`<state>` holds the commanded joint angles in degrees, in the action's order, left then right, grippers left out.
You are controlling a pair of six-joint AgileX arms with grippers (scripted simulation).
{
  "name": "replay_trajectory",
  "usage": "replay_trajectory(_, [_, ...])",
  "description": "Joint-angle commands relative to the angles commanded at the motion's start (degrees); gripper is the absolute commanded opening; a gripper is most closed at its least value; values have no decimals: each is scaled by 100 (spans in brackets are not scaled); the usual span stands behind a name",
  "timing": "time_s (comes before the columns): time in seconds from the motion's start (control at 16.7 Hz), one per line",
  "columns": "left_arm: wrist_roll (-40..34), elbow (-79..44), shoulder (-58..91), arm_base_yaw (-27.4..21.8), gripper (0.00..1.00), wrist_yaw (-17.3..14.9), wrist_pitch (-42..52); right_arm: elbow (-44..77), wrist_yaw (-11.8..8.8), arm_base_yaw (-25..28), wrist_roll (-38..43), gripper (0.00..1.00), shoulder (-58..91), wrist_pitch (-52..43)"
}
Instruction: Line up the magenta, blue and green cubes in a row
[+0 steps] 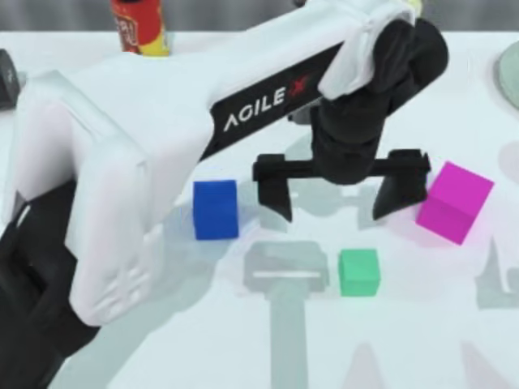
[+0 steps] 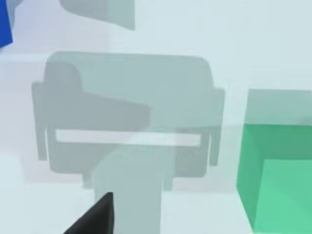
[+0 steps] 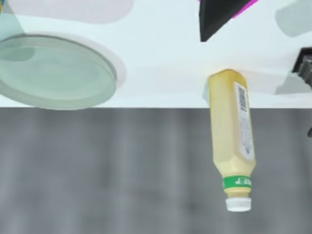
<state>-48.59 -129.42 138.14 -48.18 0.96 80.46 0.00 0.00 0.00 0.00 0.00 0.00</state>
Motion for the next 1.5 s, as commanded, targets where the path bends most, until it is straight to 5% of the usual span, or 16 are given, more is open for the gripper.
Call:
replay_trajectory(0.54, [1611, 1896, -993, 1822, 100, -111, -818, 0, 0, 0, 0, 100, 0, 0])
replay_trajectory(0.96, [1648, 1996, -981, 1856, 100, -109, -919, 0, 0, 0, 0, 100, 0, 0])
replay_trajectory(1.5, [1671, 3160, -547, 1883, 100, -120, -2536, 0, 0, 0, 0, 100, 0, 0])
